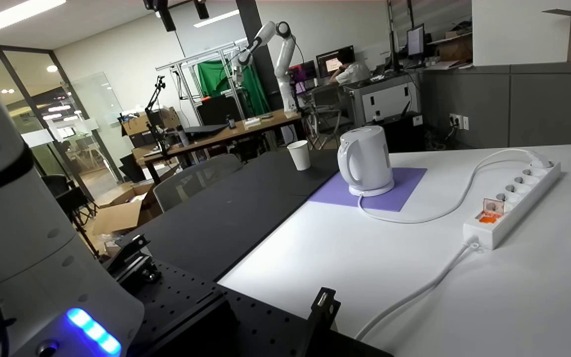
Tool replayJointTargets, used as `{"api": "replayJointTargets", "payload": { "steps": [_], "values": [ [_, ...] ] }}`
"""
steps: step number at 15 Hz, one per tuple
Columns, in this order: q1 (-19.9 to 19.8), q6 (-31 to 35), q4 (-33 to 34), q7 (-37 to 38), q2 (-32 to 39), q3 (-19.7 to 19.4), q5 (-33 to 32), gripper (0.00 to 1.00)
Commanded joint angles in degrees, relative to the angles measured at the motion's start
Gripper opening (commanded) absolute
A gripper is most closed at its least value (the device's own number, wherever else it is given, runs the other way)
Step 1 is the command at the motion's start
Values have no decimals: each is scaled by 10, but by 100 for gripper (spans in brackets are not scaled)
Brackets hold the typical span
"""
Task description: Turn off the electric kettle
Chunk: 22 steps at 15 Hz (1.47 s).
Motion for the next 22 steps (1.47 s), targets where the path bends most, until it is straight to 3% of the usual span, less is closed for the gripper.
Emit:
{"api": "replayJointTargets", "payload": {
  "steps": [1, 4, 5, 7, 11, 16, 18, 22],
  "values": [
    [-19, 83, -27, -6, 6, -1, -27, 100],
    [-44, 182, -54, -3, 34, -8, -57, 100],
    [-51, 210, -61, -6, 48, -15, -63, 75],
    [-66, 261, -69, -10, 76, -27, -74, 68],
    [-88, 327, -65, -19, 137, -52, -78, 38],
    [-100, 358, -57, -30, 205, -75, -72, 5],
    [-103, 368, -49, -35, 237, -82, -68, 0],
    [-114, 358, -28, -34, 297, -87, -71, 0]
  ]
}}
